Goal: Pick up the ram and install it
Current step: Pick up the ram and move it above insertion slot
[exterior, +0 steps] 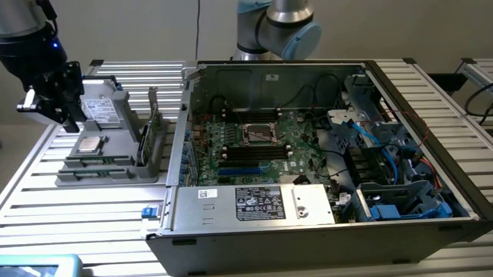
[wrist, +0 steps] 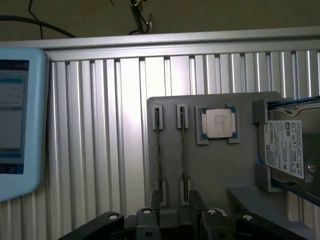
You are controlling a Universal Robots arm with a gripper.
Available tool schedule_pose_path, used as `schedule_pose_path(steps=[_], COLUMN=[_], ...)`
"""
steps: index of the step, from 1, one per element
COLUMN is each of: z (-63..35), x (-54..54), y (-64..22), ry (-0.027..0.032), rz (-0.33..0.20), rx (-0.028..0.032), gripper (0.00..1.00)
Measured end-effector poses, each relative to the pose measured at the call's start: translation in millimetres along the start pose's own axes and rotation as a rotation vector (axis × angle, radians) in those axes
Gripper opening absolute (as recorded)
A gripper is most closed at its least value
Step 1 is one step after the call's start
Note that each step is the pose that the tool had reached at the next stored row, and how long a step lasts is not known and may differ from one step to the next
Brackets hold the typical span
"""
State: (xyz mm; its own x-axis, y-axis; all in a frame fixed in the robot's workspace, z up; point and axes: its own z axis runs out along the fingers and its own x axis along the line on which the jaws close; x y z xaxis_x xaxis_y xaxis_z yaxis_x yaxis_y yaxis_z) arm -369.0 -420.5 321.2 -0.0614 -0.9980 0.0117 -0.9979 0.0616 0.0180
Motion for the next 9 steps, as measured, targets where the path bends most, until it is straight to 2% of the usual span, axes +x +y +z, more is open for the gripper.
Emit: schedule_pose_path(steps=[3, 9], z=[5.4, 16.4], x=[0.2, 1.1], y=[3.6, 3.6], ry=[0.0001, 0.0007], rz=[-0.001, -0.017], rx=[-0.0001, 0.0001], gripper=[0.36, 0.36])
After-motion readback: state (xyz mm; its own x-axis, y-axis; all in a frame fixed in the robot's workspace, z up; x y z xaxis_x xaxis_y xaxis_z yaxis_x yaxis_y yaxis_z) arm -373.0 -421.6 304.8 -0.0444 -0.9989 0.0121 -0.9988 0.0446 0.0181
